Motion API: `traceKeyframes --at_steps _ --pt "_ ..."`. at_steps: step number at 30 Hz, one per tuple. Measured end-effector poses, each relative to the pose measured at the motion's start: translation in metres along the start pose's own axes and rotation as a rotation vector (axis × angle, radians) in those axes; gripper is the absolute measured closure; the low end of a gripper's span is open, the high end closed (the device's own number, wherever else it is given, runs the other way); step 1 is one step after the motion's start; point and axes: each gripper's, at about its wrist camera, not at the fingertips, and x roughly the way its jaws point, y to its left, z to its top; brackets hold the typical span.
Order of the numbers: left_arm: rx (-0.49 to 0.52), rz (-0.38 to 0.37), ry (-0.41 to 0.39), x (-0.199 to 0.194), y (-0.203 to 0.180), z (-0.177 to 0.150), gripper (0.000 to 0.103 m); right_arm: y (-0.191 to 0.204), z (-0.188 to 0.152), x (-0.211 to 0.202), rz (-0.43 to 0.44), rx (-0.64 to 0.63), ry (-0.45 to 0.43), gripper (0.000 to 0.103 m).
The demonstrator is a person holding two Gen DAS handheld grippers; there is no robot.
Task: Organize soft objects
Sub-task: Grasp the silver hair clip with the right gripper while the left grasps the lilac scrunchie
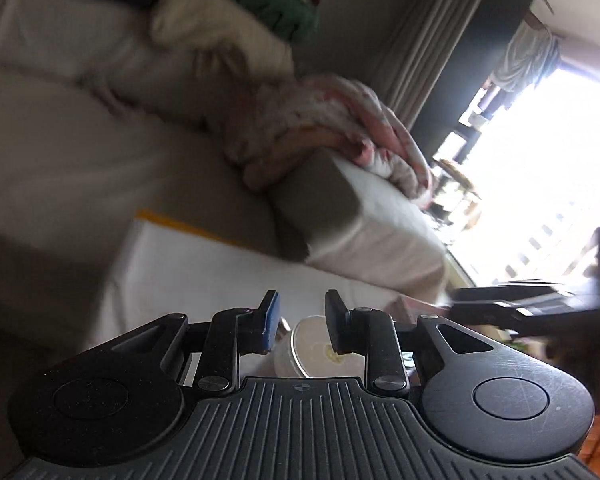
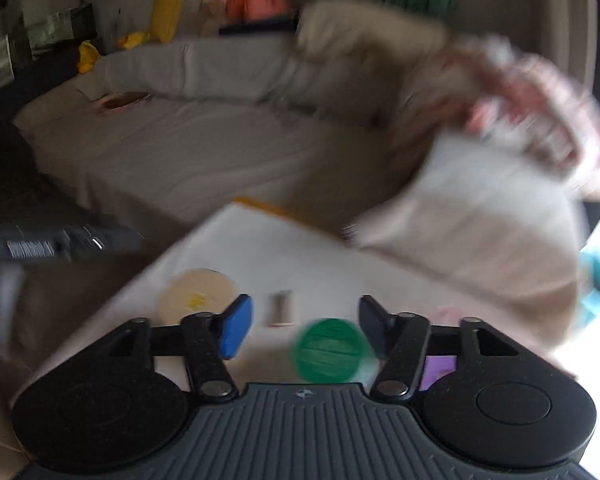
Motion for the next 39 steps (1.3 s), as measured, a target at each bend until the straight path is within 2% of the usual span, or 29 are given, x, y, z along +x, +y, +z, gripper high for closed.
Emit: traceKeyframes --at_steps 2,5,8,10,14,17,18,20,23,25,28,33,36,39 --pt "-0.063 0.010 0.031 0.010 0.013 0.007 0.075 -0.006 0.029 0.033 0.047 0.123 0.113 0.053" --pt "-0.080 0.036 0.008 0.014 0.025 0.009 0.075 -0.013 0.061 0.095 0.041 0.221 0.282 0.055" --pt "-0.070 0.055 -0.010 0.009 0.041 -0.002 0.075 -0.014 0.071 0.154 0.014 0.235 0.452 0.057" --pt "-0.062 0.067 -0.007 0.006 0.051 -0.011 0.075 -0.008 0.072 0.186 -0.006 0.198 0.536 0.062" --pt "-0.070 0.095 0.001 -0.008 0.078 -0.029 0.075 0.002 0.070 0.229 -0.034 0.154 0.620 0.065" --pt "-0.095 0.086 -0.005 -0.021 0.091 -0.039 0.075 0.004 0.063 0.247 -0.050 0.145 0.673 0.067" --pt "-0.097 0.076 -0.014 -0.024 0.093 -0.041 0.075 0.006 0.063 0.248 -0.051 0.142 0.662 0.070" --pt "-0.090 0.057 -0.033 -0.032 0.094 -0.044 0.075 0.008 0.063 0.247 -0.051 0.135 0.666 0.088" --pt "-0.047 0.027 -0.059 -0.043 0.087 -0.045 0.075 0.007 0.061 0.236 -0.068 0.139 0.628 0.088" --pt "-0.006 0.006 -0.070 -0.047 0.075 -0.045 0.075 0.005 0.066 0.218 -0.062 0.142 0.572 0.088" --pt "0.085 -0.028 -0.068 -0.053 0.047 -0.049 0.075 0.010 0.074 0.168 -0.040 0.143 0.457 0.088" --pt "0.277 -0.140 -0.008 -0.048 -0.015 -0.062 0.075 0.021 0.075 0.069 0.003 0.104 0.255 0.088" --pt "0.380 -0.157 0.045 -0.033 -0.054 -0.075 0.075 0.029 0.065 0.012 0.039 0.081 0.160 0.088" --pt "0.461 -0.149 0.102 -0.010 -0.090 -0.092 0.075 0.033 0.026 -0.029 0.011 0.025 0.085 0.088"
